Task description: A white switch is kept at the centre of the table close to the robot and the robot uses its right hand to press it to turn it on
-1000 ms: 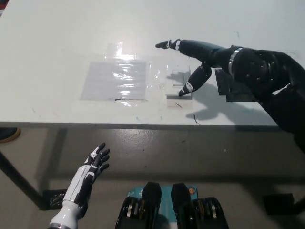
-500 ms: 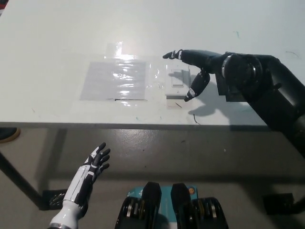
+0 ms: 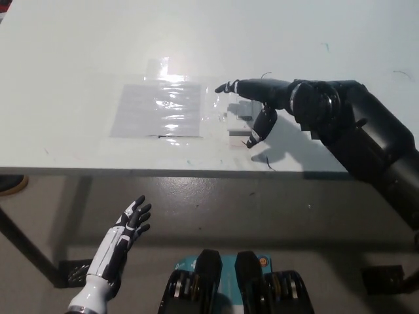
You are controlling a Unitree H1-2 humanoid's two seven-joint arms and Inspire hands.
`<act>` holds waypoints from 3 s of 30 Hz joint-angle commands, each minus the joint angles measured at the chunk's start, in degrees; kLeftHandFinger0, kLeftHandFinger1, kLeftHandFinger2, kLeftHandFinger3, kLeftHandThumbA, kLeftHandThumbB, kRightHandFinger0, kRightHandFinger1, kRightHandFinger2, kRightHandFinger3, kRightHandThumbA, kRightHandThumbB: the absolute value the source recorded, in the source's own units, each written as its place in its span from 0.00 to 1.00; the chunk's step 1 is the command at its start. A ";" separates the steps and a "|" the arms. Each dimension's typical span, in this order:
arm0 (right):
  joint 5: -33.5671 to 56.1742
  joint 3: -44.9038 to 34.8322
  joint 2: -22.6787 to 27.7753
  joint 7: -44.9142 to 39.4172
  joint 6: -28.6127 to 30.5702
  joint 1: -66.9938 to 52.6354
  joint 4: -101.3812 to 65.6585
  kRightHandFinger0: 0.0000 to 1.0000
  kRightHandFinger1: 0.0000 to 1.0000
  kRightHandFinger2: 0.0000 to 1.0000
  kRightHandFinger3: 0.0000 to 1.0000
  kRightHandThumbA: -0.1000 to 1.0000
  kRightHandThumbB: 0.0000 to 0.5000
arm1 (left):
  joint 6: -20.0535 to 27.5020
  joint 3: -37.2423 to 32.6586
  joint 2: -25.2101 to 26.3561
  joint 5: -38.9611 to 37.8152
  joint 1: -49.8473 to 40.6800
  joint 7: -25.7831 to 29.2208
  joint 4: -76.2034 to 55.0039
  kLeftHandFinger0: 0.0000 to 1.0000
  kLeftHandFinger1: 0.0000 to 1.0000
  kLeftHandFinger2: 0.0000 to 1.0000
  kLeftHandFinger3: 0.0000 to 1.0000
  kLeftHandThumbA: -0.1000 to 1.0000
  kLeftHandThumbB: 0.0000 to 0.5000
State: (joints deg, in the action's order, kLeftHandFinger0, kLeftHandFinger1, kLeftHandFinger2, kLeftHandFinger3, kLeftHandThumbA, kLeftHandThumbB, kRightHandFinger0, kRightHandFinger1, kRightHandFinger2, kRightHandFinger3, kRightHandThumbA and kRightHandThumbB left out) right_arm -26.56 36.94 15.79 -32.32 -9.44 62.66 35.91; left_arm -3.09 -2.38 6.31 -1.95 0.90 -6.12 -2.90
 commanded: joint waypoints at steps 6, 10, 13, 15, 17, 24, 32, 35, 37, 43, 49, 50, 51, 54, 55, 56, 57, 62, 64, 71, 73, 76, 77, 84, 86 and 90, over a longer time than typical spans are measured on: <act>-2.67 -0.04 0.32 -2.09 1.18 0.25 -2.28 1.00 1.00 1.00 1.00 1.00 0.68 | -0.07 0.39 0.46 0.06 0.60 -0.19 -2.40 1.00 1.00 1.00 1.00 0.95 0.06; -2.78 -0.38 0.55 -2.69 0.86 -0.72 -2.80 1.00 1.00 1.00 1.00 1.00 0.65 | 0.03 0.38 0.72 0.24 1.01 -0.27 -2.01 1.00 1.00 1.00 1.00 0.95 0.04; -2.91 -0.47 0.83 -2.99 0.95 -1.62 -3.07 1.00 1.00 1.00 1.00 1.00 0.66 | 0.56 0.48 0.75 0.25 0.86 -0.20 -1.78 1.00 1.00 1.00 1.00 0.95 0.02; -2.98 -0.43 1.07 -3.11 1.03 -2.58 -3.39 1.00 1.00 1.00 1.00 1.00 0.67 | 0.98 0.46 0.66 0.26 0.59 -0.16 -1.57 1.00 1.00 1.00 1.00 0.94 0.04; -2.83 -0.59 1.25 -3.16 1.30 -3.12 -3.05 1.00 1.00 1.00 1.00 1.00 0.68 | 1.35 0.47 0.59 0.09 0.54 -0.22 -1.41 1.00 1.00 1.00 1.00 0.93 0.04; -2.45 -1.21 1.40 -2.78 2.94 -4.28 -1.54 1.00 1.00 1.00 1.00 1.00 0.66 | 1.45 0.37 0.82 0.18 0.84 -0.43 -1.29 1.00 1.00 1.00 1.00 0.92 0.02; -2.34 -1.87 1.17 -1.99 4.19 -5.78 1.13 1.00 1.00 1.00 1.00 1.00 0.63 | 1.00 0.28 0.77 0.04 0.83 -0.52 -1.74 1.00 1.00 1.00 1.00 0.93 0.02; -2.04 -2.48 0.83 -0.93 5.90 -5.26 4.11 1.00 1.00 1.00 1.00 1.00 0.66 | 1.26 0.44 0.99 -0.04 0.74 -0.57 -1.73 1.00 1.00 1.00 1.00 0.92 0.00; -2.36 -2.74 0.91 -0.64 5.86 -4.86 5.26 1.00 1.00 1.00 1.00 1.00 0.67 | 1.40 0.41 0.75 0.09 0.52 -0.32 -1.60 1.00 1.00 1.00 1.00 0.92 0.03; -0.49 -6.10 1.57 -0.50 6.64 -2.07 3.27 1.00 1.00 1.00 1.00 1.00 0.70 | 1.50 0.42 0.81 -0.07 0.29 -0.44 -1.69 1.00 1.00 1.00 1.00 0.92 0.05; 8.65 -19.24 3.66 -1.02 4.14 2.95 -8.72 1.00 1.00 1.00 1.00 1.00 0.62 | 0.99 0.52 0.81 -0.23 0.95 -0.44 -1.87 1.00 1.00 1.00 1.00 0.93 0.01; 9.96 -21.82 4.20 -0.80 3.13 3.07 -11.95 1.00 1.00 1.00 1.00 1.00 0.62 | 1.16 0.50 0.83 -0.19 1.07 -0.46 -1.63 1.00 1.00 1.00 1.00 0.93 0.02; 13.36 -25.62 4.91 -1.37 1.99 3.04 -16.06 1.00 1.00 1.00 1.00 1.00 0.63 | 0.49 0.51 0.77 -0.27 1.16 -0.45 -1.98 1.00 1.00 1.00 1.00 0.94 0.07; 18.29 -30.85 6.30 -3.03 0.73 2.32 -23.49 1.00 1.00 1.00 1.00 1.00 0.66 | 0.77 0.60 0.84 -0.46 1.49 -0.53 -2.07 1.00 1.00 1.00 1.00 0.92 0.01; 19.17 -32.13 7.58 -3.69 -0.69 0.85 -28.35 1.00 1.00 1.00 1.00 1.00 0.65 | 0.51 0.68 0.90 -1.00 1.66 -0.83 -2.21 1.00 1.00 1.00 1.00 0.90 0.00; 19.89 -33.03 8.43 -4.37 -2.09 -0.20 -31.62 1.00 1.00 1.00 1.00 1.00 0.65 | 0.62 0.66 0.94 -1.31 1.82 -1.08 -2.08 1.00 1.00 1.00 1.00 0.90 0.01; 20.34 -33.68 9.36 -4.99 -3.08 -1.12 -34.28 1.00 1.00 1.00 1.00 1.00 0.63 | 0.76 0.65 1.07 -1.19 2.21 -1.12 -1.77 1.00 1.00 1.00 1.00 0.90 0.03; 25.23 -39.71 13.57 -4.65 -7.67 -13.16 -52.67 1.00 1.00 1.00 1.00 1.00 0.59 | -0.49 0.59 0.94 -0.58 3.30 -0.61 -2.73 1.00 1.00 1.00 1.00 0.90 0.00; 27.63 -42.09 14.44 -4.43 -8.58 -18.18 -57.09 1.00 1.00 1.00 1.00 1.00 0.58 | -0.61 0.67 0.83 -0.76 3.60 -0.57 -2.68 1.00 1.00 1.00 1.00 0.91 0.00; 36.72 -53.46 9.50 2.53 -0.10 -43.14 -66.98 1.00 1.00 1.00 1.00 1.00 0.54 | 0.40 0.27 0.58 -0.33 5.24 -0.61 -1.06 1.00 1.00 1.00 1.00 0.94 0.02; 40.96 -54.76 5.70 3.38 0.78 -48.52 -66.41 1.00 1.00 1.00 1.00 1.00 0.47 | 0.12 0.31 0.65 -0.37 5.22 -0.62 -1.46 1.00 1.00 1.00 1.00 0.94 0.00; 40.98 -54.20 1.52 3.83 5.17 -54.36 -63.13 1.00 1.00 1.00 1.00 1.00 0.36 | -0.54 0.81 1.01 -0.65 5.20 -0.51 -1.94 1.00 1.00 1.00 1.00 0.94 0.00; 41.16 -54.12 0.33 3.92 5.61 -55.44 -62.31 1.00 1.00 1.00 1.00 1.00 0.41 | -0.63 0.90 1.10 -0.71 5.17 -0.53 -2.00 1.00 1.00 1.00 1.00 0.95 0.01; 41.12 -52.90 -8.70 4.92 10.35 -60.27 -52.73 1.00 1.00 1.00 1.00 1.00 0.42 | 0.22 0.85 0.43 -0.89 5.37 -0.29 -1.04 1.00 1.00 1.00 1.00 0.95 0.01; 40.33 -52.16 -10.41 5.05 12.14 -61.09 -49.42 1.00 1.00 1.00 1.00 1.00 0.38 | 0.44 0.84 0.66 -0.97 4.32 -0.53 -1.54 1.00 1.00 1.00 1.00 0.94 0.00; 37.02 -50.56 -11.92 5.77 16.78 -60.89 -40.57 1.00 1.00 1.00 1.00 1.00 0.30 | -0.62 0.89 0.86 -0.90 3.66 -0.48 -2.57 1.00 1.00 1.00 1.00 0.94 0.02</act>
State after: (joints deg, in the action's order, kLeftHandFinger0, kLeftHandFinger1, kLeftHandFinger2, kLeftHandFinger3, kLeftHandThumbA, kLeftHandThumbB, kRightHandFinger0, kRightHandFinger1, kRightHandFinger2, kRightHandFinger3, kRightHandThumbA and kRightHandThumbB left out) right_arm 8.73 -14.25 4.36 -29.39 -1.98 1.21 -9.09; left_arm -3.61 -2.20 6.48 -2.28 4.39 -6.13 -2.92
